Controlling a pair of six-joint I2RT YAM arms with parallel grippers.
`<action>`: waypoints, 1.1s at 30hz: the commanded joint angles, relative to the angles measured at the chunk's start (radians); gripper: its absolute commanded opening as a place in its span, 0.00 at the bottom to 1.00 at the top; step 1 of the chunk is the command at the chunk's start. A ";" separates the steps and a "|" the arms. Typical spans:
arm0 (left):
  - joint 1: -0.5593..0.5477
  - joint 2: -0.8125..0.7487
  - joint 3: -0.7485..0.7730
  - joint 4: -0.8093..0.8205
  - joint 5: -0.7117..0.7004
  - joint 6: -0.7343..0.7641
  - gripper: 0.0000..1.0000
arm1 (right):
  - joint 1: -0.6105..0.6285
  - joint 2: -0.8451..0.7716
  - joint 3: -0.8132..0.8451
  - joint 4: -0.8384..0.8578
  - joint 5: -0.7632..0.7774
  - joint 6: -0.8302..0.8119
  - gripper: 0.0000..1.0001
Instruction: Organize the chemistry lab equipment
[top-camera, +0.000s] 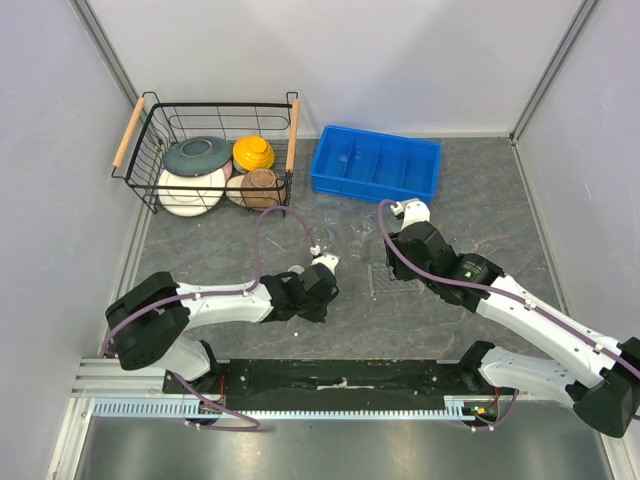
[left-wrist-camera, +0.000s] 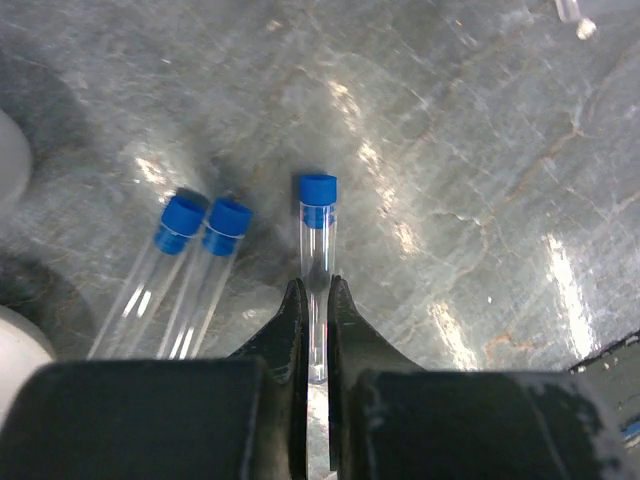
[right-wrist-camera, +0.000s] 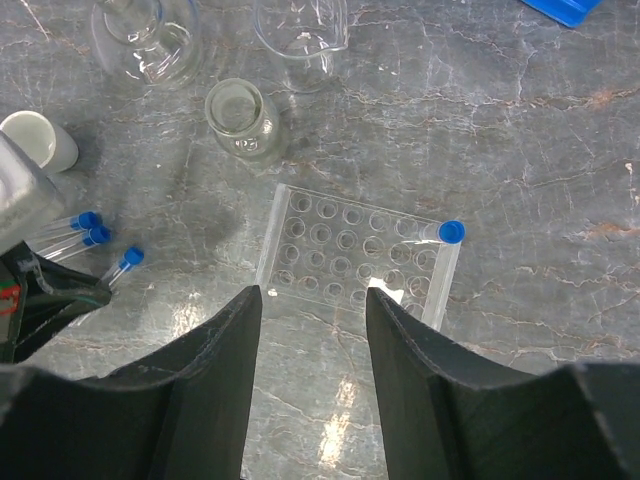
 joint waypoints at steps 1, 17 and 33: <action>-0.064 0.020 0.024 -0.106 -0.013 -0.029 0.02 | 0.005 -0.026 0.029 -0.018 -0.022 -0.010 0.53; -0.142 -0.301 -0.004 0.105 0.450 0.140 0.02 | 0.003 -0.244 0.029 -0.026 -0.594 -0.013 0.56; -0.027 -0.444 -0.168 0.531 0.847 0.134 0.02 | 0.005 -0.344 -0.042 0.055 -0.959 0.057 0.58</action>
